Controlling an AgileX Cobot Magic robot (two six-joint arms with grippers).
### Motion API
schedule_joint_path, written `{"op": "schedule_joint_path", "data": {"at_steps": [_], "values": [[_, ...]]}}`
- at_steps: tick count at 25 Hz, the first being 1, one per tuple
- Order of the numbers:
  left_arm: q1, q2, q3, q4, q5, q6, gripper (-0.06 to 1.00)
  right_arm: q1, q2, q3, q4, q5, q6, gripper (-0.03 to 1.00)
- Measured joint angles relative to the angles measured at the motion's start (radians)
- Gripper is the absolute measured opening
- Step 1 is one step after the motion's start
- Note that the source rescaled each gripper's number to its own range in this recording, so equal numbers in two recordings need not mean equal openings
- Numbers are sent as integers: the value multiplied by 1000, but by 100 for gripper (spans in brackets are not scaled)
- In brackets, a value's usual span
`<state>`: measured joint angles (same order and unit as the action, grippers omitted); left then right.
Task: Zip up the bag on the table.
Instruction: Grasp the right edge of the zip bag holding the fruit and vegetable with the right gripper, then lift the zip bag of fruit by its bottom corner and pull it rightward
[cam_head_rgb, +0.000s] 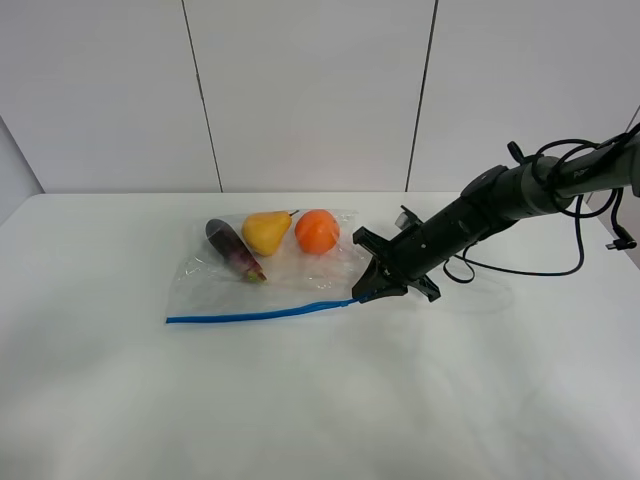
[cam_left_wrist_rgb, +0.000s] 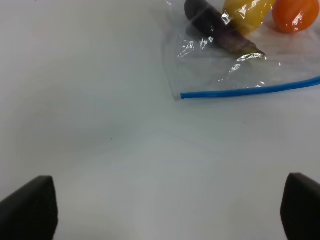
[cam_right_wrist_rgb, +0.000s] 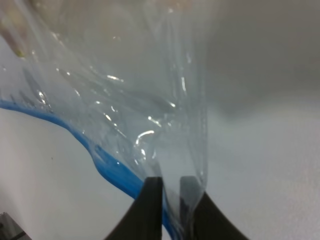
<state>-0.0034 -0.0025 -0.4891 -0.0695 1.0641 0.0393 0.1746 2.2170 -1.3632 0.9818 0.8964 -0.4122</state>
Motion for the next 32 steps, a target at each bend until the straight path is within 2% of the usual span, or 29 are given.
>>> {"op": "schedule_joint_path", "data": {"at_steps": [6,13,24,32], "values": [[0,0,0,0,0,0,100,0,0,0,1,1,0,0],[0,0,0,0,0,0,100,0,0,-27,7,52,-19,0],[0,0,0,0,0,0,100,0,-54,-290,32,226,-1,0],[0,0,0,0,0,0,100,0,-54,-314,32,243,18,0]]}}
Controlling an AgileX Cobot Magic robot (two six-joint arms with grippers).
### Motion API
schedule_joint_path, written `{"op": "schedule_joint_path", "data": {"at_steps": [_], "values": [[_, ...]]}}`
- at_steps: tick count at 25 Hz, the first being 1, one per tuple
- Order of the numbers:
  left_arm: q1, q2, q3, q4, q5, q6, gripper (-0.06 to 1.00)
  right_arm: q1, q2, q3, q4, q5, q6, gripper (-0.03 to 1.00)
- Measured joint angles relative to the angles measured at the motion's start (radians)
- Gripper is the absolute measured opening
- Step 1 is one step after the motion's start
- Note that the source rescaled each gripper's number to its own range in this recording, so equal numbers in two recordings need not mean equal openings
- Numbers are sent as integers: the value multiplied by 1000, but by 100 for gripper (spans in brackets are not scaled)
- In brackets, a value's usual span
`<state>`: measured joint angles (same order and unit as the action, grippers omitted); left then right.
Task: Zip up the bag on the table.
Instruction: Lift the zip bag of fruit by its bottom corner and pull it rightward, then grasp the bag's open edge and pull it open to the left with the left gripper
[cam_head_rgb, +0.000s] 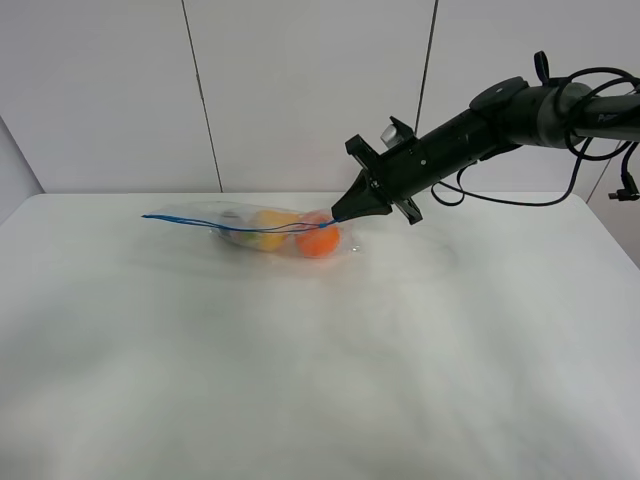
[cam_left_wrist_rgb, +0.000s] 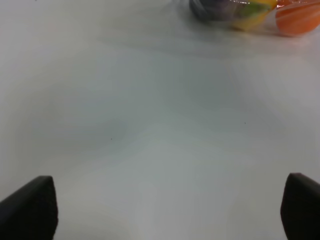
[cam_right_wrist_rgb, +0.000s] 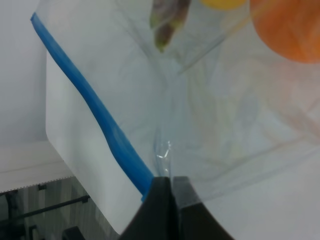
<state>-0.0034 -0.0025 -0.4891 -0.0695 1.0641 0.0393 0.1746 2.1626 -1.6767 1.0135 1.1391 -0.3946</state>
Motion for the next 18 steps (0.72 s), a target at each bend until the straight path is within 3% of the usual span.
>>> {"op": "schedule_joint_path", "data": {"at_steps": [14,18], "values": [[0,0,-3,0,-5,-4,100,0,0,0,-3,-21,8,0],[0,78,-63,0,-66,-8,100,0,0,0,-3,-32,9,0]]}}
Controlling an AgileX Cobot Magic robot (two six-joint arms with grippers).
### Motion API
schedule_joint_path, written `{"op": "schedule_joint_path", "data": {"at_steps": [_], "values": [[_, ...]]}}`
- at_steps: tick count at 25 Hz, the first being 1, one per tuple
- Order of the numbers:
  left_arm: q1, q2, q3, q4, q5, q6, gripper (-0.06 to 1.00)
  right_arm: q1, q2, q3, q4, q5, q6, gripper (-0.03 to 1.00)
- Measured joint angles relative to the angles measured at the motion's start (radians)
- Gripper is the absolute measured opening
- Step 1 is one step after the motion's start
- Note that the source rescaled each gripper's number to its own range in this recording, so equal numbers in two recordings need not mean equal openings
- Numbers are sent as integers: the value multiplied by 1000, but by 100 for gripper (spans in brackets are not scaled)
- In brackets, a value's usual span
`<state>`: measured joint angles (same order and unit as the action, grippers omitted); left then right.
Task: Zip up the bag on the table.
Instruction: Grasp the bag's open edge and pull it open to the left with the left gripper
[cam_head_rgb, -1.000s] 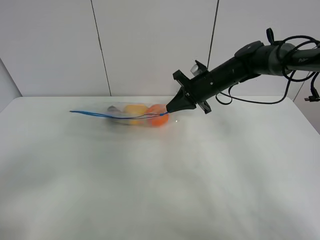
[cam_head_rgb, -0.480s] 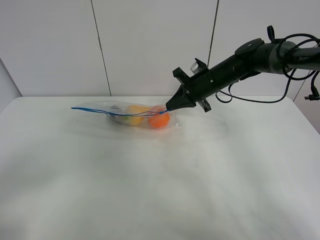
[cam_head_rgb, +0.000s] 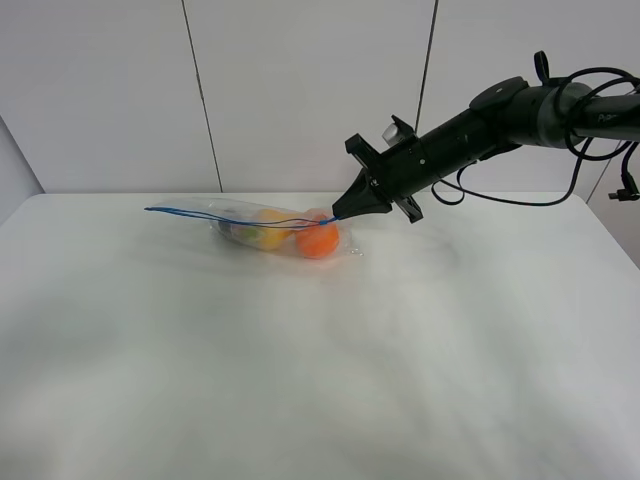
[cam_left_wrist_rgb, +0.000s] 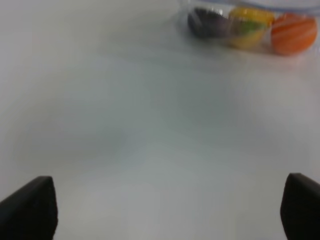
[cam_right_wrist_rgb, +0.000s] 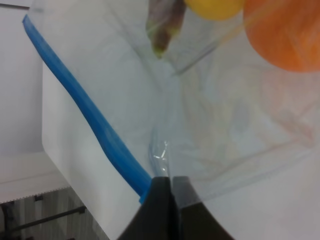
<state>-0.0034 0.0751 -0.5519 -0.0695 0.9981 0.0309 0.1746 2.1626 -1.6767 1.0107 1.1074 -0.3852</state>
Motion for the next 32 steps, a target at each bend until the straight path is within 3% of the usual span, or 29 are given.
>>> {"op": "schedule_joint_path", "data": {"at_steps": [13,19,26,29,32], "values": [[0,719,-337,0,-357,118,100,0,0,0,0,-2,6,0],[0,990,-401,0,-521,411,100,0,0,0,0,-2,6,0],[-45,1195,-401,1,-763,960,100,0,0,0,-1,-2,6,0],[-131,1252,-401,1,-814,1059,100,0,0,0,-2,-2,6,0],[-240,1293,-401,1,-833,1073,100,0,0,0,-2,-3,6,0]]}}
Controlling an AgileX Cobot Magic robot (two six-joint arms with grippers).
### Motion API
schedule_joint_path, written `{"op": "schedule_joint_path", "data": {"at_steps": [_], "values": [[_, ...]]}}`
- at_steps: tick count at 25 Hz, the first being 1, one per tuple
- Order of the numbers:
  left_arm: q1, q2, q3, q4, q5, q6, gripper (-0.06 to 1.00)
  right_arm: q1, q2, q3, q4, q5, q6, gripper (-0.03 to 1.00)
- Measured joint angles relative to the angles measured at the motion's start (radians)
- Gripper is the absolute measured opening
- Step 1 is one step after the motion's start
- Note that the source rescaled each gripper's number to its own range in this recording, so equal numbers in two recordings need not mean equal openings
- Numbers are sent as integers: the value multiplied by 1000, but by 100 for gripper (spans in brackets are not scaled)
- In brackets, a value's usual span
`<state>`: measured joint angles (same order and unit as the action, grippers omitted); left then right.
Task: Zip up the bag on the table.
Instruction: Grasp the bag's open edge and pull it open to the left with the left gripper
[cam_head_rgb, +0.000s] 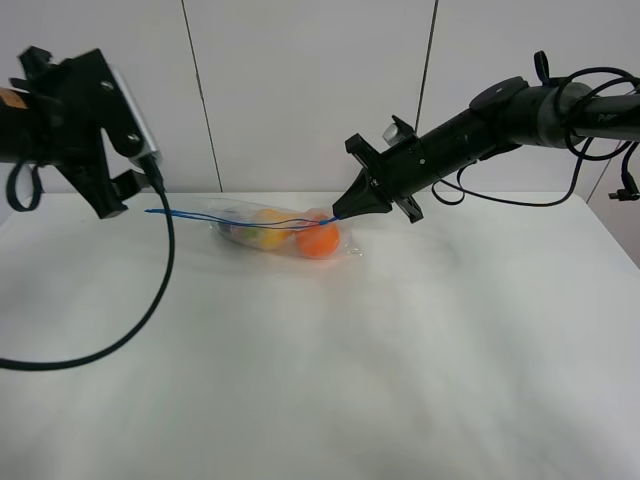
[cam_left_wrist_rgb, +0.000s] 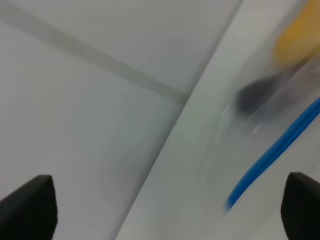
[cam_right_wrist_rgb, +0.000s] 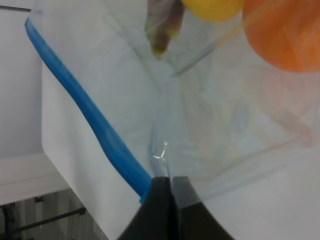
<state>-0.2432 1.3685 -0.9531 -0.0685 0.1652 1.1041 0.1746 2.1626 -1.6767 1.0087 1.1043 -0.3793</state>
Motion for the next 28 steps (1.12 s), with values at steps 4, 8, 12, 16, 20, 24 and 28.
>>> {"op": "schedule_joint_path", "data": {"at_steps": [4,8,12,16,20,24,28], "values": [[-143,56,0,0,-22,-23,100,0,0,0,-2,0,0,0],[-251,129,0,0,-105,-113,100,0,0,0,-2,0,0,0],[-318,217,0,0,-222,-194,100,0,0,0,-2,0,0,0],[-369,296,-1,-1,-370,-254,100,0,0,0,-2,0,0,0],[-382,376,-1,-1,-505,-307,100,0,0,0,-2,0,1,0],[-382,454,-1,-1,-633,-326,100,0,0,0,-2,0,4,0],[-382,511,-1,-1,-708,-328,100,0,0,0,-2,-1,8,0]]}}
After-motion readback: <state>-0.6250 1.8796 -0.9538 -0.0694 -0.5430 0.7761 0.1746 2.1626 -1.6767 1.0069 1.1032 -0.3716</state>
